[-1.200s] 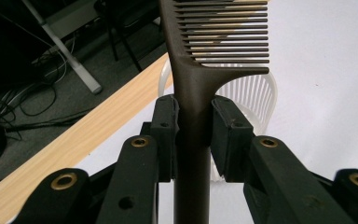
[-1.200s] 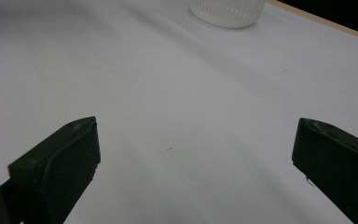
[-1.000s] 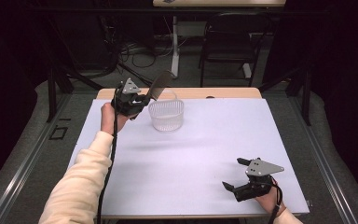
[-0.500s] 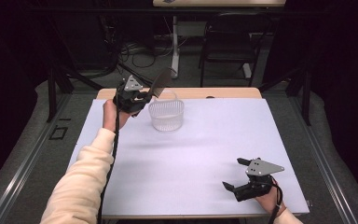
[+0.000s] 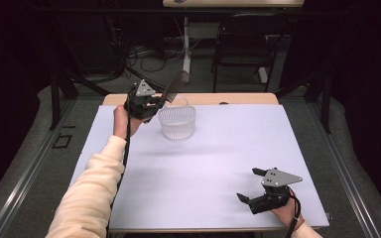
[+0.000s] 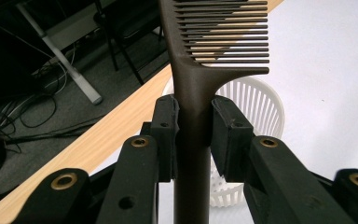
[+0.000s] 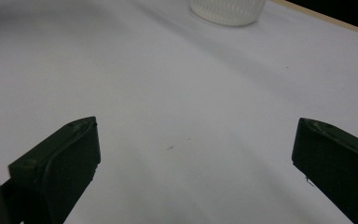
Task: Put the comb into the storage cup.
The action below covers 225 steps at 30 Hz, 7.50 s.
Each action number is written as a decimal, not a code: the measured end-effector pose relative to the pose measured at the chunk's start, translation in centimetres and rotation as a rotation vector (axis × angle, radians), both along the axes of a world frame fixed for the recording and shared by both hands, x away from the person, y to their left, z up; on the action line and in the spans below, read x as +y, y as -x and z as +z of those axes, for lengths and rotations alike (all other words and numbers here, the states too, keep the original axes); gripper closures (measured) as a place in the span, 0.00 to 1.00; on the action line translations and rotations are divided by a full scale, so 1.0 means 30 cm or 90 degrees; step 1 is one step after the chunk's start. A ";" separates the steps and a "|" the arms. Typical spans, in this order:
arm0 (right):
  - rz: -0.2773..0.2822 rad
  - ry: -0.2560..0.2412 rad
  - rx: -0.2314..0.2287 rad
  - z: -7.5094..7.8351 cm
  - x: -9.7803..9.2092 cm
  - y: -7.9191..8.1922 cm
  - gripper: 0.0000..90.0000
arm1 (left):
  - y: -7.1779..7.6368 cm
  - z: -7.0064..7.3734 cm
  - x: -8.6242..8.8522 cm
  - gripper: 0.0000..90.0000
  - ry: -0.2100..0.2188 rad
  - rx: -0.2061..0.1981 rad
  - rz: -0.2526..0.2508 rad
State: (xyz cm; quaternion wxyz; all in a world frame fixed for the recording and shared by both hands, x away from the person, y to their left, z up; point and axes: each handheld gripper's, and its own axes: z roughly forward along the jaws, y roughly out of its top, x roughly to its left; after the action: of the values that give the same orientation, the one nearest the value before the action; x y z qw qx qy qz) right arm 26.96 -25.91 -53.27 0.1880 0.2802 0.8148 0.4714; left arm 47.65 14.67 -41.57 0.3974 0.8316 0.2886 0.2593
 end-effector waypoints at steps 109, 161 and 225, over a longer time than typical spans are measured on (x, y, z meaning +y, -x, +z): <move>0.000 -0.008 0.009 -0.002 -0.002 -0.002 0.00 | -0.093 -0.091 -0.147 0.80 0.102 -0.063 -0.041; -0.003 -0.011 0.006 -0.001 -0.004 -0.002 0.00 | -0.121 -0.171 -0.162 0.80 0.035 -0.021 -0.070; -0.001 -0.013 0.007 -0.001 -0.005 -0.004 0.00 | -0.134 -0.225 -0.189 0.80 -0.061 0.022 -0.113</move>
State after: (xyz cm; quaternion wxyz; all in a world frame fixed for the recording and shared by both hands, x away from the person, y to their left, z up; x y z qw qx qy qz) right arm 27.07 -26.05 -53.29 0.1810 0.2854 0.8109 0.4777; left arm 51.67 9.00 -48.33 0.3738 0.8763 0.2078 0.2217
